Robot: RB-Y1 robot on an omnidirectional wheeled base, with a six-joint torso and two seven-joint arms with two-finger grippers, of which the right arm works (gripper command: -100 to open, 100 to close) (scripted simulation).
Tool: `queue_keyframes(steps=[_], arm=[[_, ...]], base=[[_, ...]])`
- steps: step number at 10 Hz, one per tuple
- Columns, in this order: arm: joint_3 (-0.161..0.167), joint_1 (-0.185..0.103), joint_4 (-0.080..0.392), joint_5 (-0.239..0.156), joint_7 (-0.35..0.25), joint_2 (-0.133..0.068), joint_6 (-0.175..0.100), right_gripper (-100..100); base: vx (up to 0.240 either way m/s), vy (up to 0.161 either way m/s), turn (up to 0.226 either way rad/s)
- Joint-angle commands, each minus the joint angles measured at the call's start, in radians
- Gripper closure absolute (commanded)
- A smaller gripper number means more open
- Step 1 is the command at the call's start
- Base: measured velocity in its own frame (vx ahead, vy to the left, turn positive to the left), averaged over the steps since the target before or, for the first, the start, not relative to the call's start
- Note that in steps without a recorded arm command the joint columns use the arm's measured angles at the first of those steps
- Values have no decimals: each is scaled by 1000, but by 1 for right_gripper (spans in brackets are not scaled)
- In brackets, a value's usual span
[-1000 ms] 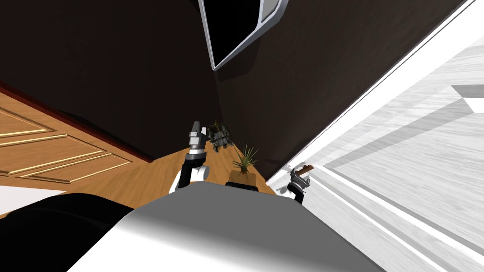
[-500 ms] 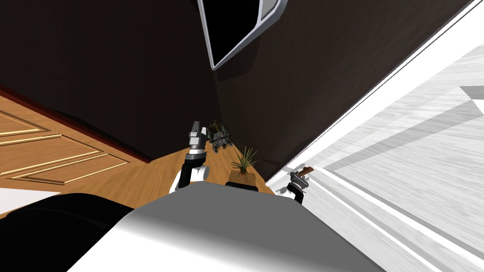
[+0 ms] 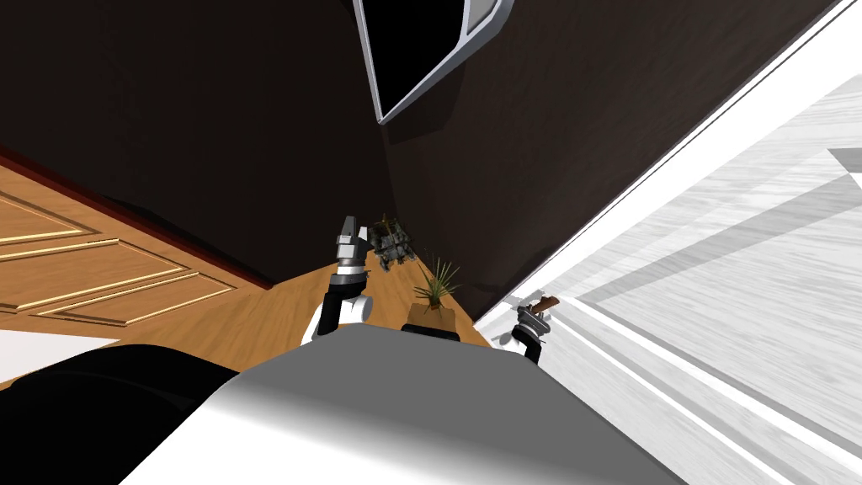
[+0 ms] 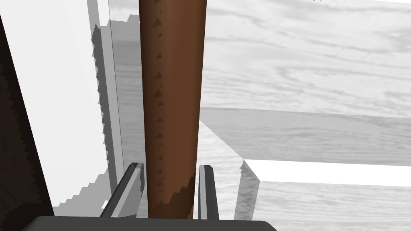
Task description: Pull the door open
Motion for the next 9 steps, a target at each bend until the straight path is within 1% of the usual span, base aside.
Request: queue_keyframes(steps=[1, 4, 6, 7, 9], arm=[[6, 2, 9, 3, -6, 1, 1, 100], [25, 6, 6, 13, -26, -8, 4, 100], [56, 12, 2, 31, -59, -22, 8, 100], [73, 15, -1, 41, -77, -30, 11, 100], [103, 22, -4, 60, -108, -43, 17, 100]], base=[[-127, 98, -3], [-152, 109, 6], [-183, 95, 18], [-213, 44, 44], [-162, -20, 62]])
